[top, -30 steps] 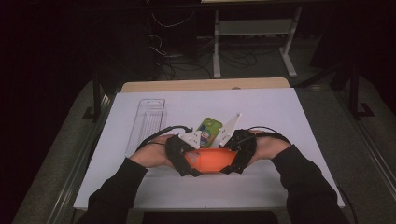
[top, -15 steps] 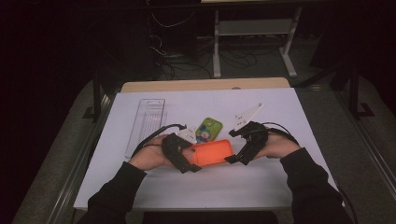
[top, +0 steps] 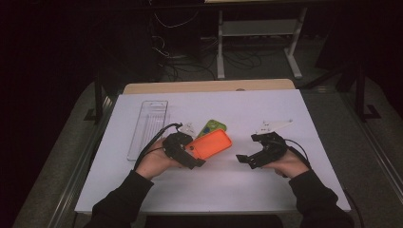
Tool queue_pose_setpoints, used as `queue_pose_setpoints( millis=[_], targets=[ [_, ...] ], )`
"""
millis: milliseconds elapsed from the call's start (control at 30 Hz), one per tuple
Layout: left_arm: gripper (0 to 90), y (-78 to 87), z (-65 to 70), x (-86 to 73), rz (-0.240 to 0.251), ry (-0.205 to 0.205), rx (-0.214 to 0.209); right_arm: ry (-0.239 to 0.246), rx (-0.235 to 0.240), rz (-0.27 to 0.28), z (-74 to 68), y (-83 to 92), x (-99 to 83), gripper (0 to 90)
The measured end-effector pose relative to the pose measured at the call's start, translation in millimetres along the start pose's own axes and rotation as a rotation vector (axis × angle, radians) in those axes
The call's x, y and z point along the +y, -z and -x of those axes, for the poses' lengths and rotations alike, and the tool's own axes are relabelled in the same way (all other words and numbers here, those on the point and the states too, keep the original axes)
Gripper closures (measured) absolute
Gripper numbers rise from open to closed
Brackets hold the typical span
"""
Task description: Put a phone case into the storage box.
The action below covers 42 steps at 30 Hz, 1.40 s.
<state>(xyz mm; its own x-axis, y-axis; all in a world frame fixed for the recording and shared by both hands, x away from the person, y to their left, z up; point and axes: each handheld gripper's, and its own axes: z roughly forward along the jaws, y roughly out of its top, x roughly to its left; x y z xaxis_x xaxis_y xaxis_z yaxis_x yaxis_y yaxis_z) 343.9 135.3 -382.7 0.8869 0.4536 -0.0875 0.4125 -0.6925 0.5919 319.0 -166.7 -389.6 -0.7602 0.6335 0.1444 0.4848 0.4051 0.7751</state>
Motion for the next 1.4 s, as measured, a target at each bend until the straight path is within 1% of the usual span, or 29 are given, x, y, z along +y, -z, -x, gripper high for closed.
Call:
queue_pose_setpoints(
  millis=[33,100,133,167,200,233,267,300,333,400,467,533,567,633,700,767,800,867,967,1000,1067,1100,1133,1200,1233,1267,1300,1367,1400],
  targets=[
    [16.1,0.7,-1.6,0.1,-0.009,-0.006,0.001,-0.013,-0.037,0.014,-1.3,0.4,-4.1,0.5],
    [16.0,0.6,-1.9,0.1,-0.006,0.006,0.004,-0.059,-0.083,0.025,-3.5,1.0,-11.4,0.5],
    [16.0,-0.4,-0.8,0.1,0.010,0.025,0.006,-0.081,-0.091,0.038,-4.3,1.3,-15.0,0.5],
    [16.0,-1.0,0.1,0.2,0.020,0.040,0.005,-0.090,-0.092,0.052,-4.2,1.5,-18.8,0.5],
    [16.1,-1.0,0.2,0.4,0.018,0.044,0.006,-0.103,-0.099,0.068,-4.9,1.3,-22.1,0.5],
    [16.0,-0.1,-1.4,0.6,0.001,0.019,0.007,-0.115,-0.103,0.078,-5.8,1.1,-25.2,0.5],
    [16.0,0.3,-2.0,0.9,-0.006,0.008,0.007,-0.114,-0.098,0.083,-5.9,0.2,-27.8,0.5],
    [16.0,0.2,-1.9,1.1,-0.006,0.010,0.005,-0.109,-0.100,0.082,-6.2,-1.1,-29.7,0.5],
    [16.0,0.3,-2.0,1.4,-0.009,0.011,0.004,-0.083,-0.102,0.085,-6.2,-2.6,-31.0,0.5],
    [16.0,-0.4,-1.2,1.9,-0.004,0.012,0.001,-0.057,-0.105,0.087,-6.3,-5.2,-30.9,0.5],
    [16.0,-0.8,-0.6,2.3,-0.007,0.008,-0.001,-0.049,-0.103,0.094,-5.8,-6.1,-30.6,0.4],
    [16.0,-1.7,0.5,2.3,-0.009,0.010,-0.007,-0.019,-0.137,0.097,-5.8,-6.6,-30.2,0.5],
    [16.0,-2.0,0.8,2.4,-0.012,0.009,-0.007,-0.015,-0.142,0.096,-6.3,-6.4,-30.2,0.5],
    [16.0,-2.4,0.7,2.8,-0.017,-0.003,-0.006,0.011,-0.165,0.094,-8.2,-6.6,-30.1,0.4],
    [16.0,-2.7,1.2,2.9,-0.020,-0.003,-0.005,0.064,-0.195,0.083,-10.1,-7.3,-29.6,0.4],
    [16.0,-2.6,1.1,2.8,-0.019,-0.003,-0.006,0.104,-0.219,0.078,-13.1,-8.1,-28.7,0.4],
    [16.0,-2.4,0.9,2.8,-0.020,-0.004,-0.005,0.110,-0.224,0.074,-14.0,-8.5,-28.4,0.4],
    [16.0,-2.3,0.6,2.7,-0.018,-0.004,-0.005,0.155,-0.250,0.075,-15.5,-8.6,-28.2,0.4],
    [16.0,-2.1,0.4,2.8,-0.020,-0.007,-0.003,0.203,-0.276,0.072,-19.1,-8.9,-27.8,0.4],
    [16.0,-2.2,0.8,2.7,-0.021,-0.001,-0.005,0.215,-0.286,0.072,-21.1,-9.1,-27.8,0.4],
    [16.0,-2.5,0.9,2.6,-0.024,-0.001,-0.004,0.265,-0.307,0.067,-23.3,-9.5,-27.6,0.4],
    [16.0,-2.7,0.7,2.7,-0.025,-0.007,-0.004,0.277,-0.317,0.065,-24.7,-10.0,-27.6,0.4],
    [16.0,-2.8,1.0,2.6,-0.025,-0.003,-0.005,0.322,-0.332,0.062,-25.5,-10.6,-27.7,0.4],
    [16.0,-3.3,1.7,2.7,-0.018,0.001,-0.005,0.360,-0.356,0.060,-28.8,-11.4,-27.9,0.4],
    [16.0,-4.1,2.8,2.7,-0.008,0.013,-0.005,0.403,-0.373,0.057,-30.2,-11.8,-27.9,0.4],
    [16.0,-2.7,1.2,2.9,-0.029,-0.011,-0.003,0.419,-0.386,0.053,-32.3,-12.1,-27.8,0.4],
    [16.0,-2.9,1.1,3.1,-0.027,-0.014,-0.002,0.424,-0.395,0.054,-34.3,-12.5,-28.2,0.4],
    [16.0,-3.1,0.7,3.2,-0.027,-0.021,-0.003,0.473,-0.417,0.052,-36.8,-13.4,-28.0,0.4],
    [16.0,-2.9,0.8,3.3,-0.030,-0.020,-0.005,0.511,-0.432,0.038,-37.7,-13.9,-28.4,0.4]
  ],
)
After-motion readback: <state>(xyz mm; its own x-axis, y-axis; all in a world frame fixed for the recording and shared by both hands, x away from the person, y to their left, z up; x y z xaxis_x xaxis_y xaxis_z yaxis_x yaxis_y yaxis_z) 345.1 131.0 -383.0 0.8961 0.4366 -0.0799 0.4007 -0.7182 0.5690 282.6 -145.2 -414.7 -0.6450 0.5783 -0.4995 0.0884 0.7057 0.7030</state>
